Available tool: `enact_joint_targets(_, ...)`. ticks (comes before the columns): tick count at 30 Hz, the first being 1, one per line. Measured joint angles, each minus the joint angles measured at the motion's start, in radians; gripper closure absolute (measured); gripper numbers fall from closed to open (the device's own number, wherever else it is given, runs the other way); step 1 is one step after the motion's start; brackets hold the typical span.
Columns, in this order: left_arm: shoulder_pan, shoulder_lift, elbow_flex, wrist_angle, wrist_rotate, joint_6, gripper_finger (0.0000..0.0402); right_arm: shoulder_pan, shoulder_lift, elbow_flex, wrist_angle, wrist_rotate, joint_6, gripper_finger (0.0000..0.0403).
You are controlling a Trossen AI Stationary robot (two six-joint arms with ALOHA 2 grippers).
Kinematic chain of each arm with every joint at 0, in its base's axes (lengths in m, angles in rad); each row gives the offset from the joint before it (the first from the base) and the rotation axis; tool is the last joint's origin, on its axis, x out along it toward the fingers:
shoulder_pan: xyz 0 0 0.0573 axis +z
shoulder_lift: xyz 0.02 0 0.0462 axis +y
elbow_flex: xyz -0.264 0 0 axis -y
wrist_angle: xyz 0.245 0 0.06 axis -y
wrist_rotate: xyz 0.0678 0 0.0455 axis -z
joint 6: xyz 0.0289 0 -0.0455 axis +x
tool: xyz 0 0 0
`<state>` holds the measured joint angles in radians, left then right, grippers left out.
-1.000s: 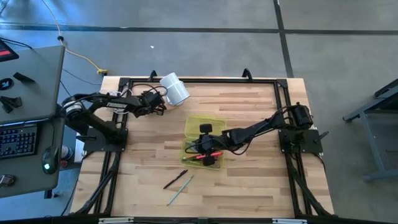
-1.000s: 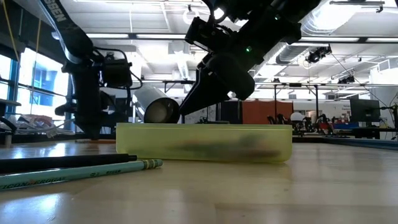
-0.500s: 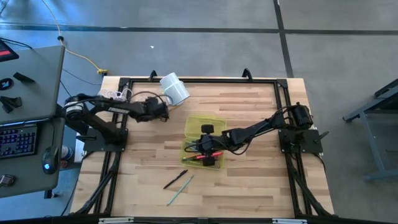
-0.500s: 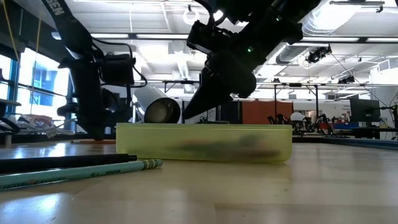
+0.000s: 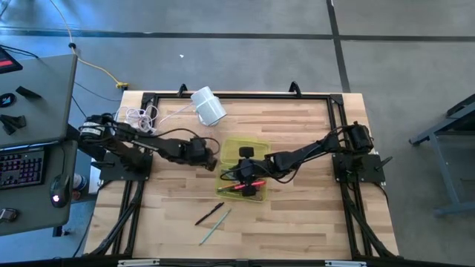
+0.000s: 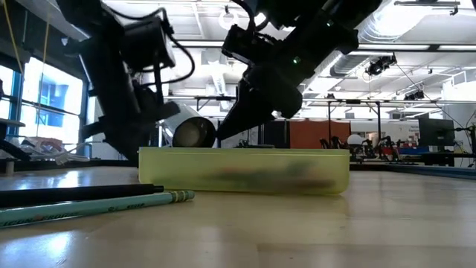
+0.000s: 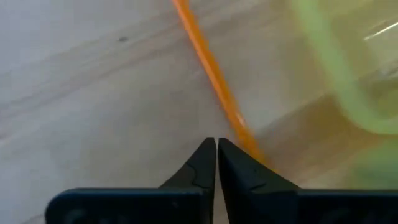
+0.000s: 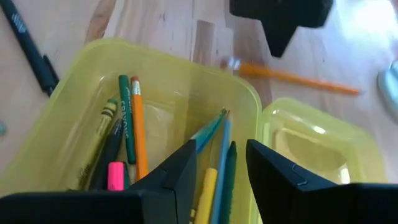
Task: Pick & place school supplies into a supply box
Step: Adjust the orange pencil, then put the light green pencil into the supply box
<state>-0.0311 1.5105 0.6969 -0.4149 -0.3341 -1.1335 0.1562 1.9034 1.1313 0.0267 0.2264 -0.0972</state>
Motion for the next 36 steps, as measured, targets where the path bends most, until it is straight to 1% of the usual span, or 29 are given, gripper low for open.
enact_joint_targets(2,-0.023,0.0,0.015,-0.004,-0.03,-0.004,0.0347,0.001,0.0,0.0,0.006,0.007,-0.065,0.0279)
enact_joint_targets(5,-0.055,0.0,0.041,-0.005,-0.083,-0.01,0.0362,0.001,0.0,0.0,0.038,0.001,-0.159,0.0279)
enact_joint_targets(8,-0.079,-0.001,0.066,-0.006,-0.139,-0.005,0.0378,0.001,0.0,0.01,0.061,-0.001,-0.19,0.0279)
enact_joint_targets(10,-0.084,-0.002,0.084,-0.014,-0.152,0.008,0.0382,-0.002,0.0,0.028,0.064,0.001,-0.219,0.0279)
enact_joint_targets(13,-0.082,-0.002,0.115,-0.066,-0.152,0.022,0.0372,-0.019,0.0,0.066,0.064,0.027,-0.356,0.0279)
enact_joint_targets(14,-0.082,-0.002,0.125,-0.088,-0.155,0.022,0.0365,-0.031,0.0,0.082,0.059,0.02,-0.398,0.0279)
enact_joint_targets(16,-0.082,-0.002,0.15,-0.147,-0.16,0.022,0.035,-0.06,0.0,0.126,0.007,-0.05,-0.44,0.0281)
enact_joint_targets(18,-0.082,-0.002,0.179,-0.23,-0.168,0.009,0.0338,-0.088,0.0,0.172,-0.085,-0.112,-0.443,0.0286)
enact_joint_targets(20,-0.082,-0.003,0.215,-0.353,-0.177,-0.035,0.0333,-0.112,0.0,0.207,-0.134,-0.12,-0.446,0.0294)
enact_joint_targets(23,-0.084,-0.003,0.269,-0.571,-0.179,-0.142,0.0336,-0.144,0.0,0.228,-0.133,-0.145,-0.446,0.0308)
enact_joint_targets(25,-0.102,-0.004,0.3,-0.704,-0.187,-0.227,0.0342,-0.161,0.008,0.228,-0.133,-0.187,-0.454,0.0317)
enact_joint_targets(27,-0.129,-0.004,0.328,-0.824,-0.197,-0.317,0.0349,-0.171,0.029,0.228,-0.12,-0.205,-0.478,0.0324)
enact_joint_targets(29,-0.166,-0.004,0.362,-0.951,-0.206,-0.412,0.0355,-0.174,0.066,0.228,-0.082,-0.202,-0.522,0.0328)
enact_joint_targets(31,-0.203,-0.004,0.396,-1.07,-0.222,-0.505,0.0361,-0.174,0.107,0.229,-0.047,-0.173,-0.595,0.0328)
enact_joint_targets(33,-0.243,-0.005,0.421,-1.152,-0.236,-0.594,0.0364,-0.174,0.147,0.252,-0.044,-0.142,-0.681,0.0327)
enact_joint_targets(34,-0.26,-0.005,0.427,-1.162,-0.248,-0.626,0.0366,-0.174,0.163,0.271,-0.044,-0.132,-0.712,0.0326)
enact_joint_targets(36,-0.289,-0.008,0.429,-1.148,-0.282,-0.644,0.0367,-0.176,0.194,0.316,-0.045,-0.134,-0.705,0.0322)
